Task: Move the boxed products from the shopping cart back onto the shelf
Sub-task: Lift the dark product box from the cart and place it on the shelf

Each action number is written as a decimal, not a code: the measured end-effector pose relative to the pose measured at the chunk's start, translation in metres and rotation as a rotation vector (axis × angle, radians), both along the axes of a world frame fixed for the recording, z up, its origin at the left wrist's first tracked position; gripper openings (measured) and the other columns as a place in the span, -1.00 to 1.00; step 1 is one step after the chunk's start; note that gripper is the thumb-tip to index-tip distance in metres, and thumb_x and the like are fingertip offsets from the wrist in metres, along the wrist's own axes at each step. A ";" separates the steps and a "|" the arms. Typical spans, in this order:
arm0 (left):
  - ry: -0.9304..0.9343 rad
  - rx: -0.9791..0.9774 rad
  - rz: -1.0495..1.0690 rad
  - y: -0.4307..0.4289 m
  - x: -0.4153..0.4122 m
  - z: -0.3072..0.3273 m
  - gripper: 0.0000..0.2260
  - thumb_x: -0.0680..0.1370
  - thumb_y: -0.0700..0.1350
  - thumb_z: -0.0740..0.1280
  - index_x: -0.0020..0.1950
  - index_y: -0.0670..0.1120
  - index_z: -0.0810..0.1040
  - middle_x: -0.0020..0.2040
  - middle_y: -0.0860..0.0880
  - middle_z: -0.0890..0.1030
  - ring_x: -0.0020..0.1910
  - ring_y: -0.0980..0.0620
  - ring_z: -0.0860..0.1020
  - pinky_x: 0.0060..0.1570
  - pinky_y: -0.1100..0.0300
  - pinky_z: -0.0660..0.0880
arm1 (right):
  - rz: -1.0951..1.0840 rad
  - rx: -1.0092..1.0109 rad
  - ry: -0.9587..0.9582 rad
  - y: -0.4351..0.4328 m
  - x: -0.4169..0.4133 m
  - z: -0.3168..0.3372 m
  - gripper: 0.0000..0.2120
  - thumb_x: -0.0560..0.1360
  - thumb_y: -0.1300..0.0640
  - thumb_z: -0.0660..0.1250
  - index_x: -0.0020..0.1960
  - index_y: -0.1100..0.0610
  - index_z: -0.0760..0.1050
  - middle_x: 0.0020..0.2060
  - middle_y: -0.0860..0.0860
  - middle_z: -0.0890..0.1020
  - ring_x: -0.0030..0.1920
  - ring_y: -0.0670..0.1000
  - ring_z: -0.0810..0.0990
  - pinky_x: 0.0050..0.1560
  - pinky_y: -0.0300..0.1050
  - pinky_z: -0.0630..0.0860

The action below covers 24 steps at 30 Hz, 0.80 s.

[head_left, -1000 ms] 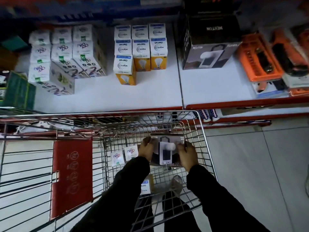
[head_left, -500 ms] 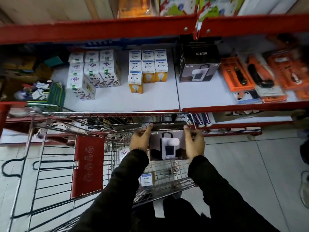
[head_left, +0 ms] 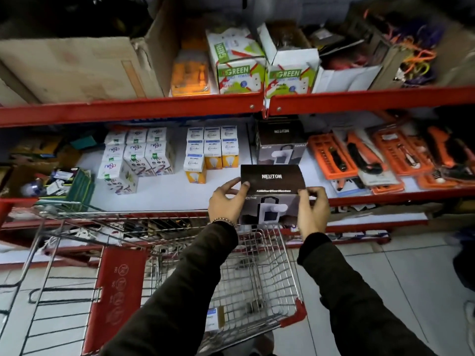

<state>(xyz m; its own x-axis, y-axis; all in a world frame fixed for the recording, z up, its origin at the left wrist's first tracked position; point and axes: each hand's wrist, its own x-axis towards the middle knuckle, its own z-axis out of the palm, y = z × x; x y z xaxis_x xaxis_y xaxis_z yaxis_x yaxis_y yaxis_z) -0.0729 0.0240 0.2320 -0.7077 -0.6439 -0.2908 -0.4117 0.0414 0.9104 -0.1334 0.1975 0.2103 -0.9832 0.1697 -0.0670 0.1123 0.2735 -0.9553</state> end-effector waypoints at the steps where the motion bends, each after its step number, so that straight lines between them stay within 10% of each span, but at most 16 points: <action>1: 0.000 -0.009 -0.024 0.004 -0.013 0.000 -0.59 0.42 0.27 0.37 0.21 0.14 0.62 -0.08 0.08 0.68 -0.02 0.01 0.66 0.08 0.03 0.62 | -0.004 0.011 0.000 0.004 -0.013 -0.001 -0.88 0.53 0.08 0.29 -0.01 0.12 0.48 -0.02 0.04 0.61 -0.03 0.02 0.55 -0.03 -0.17 0.41; 24: -0.093 -0.047 -0.111 0.034 -0.105 -0.039 -0.62 0.56 -0.18 0.32 0.39 -0.06 0.47 0.17 -0.13 0.62 0.16 -0.04 0.56 0.03 0.31 0.40 | 0.139 0.237 -0.195 0.022 -0.109 -0.022 -0.63 0.62 0.05 0.22 0.39 0.13 0.40 0.33 0.14 0.53 0.33 0.17 0.49 0.34 -0.02 0.36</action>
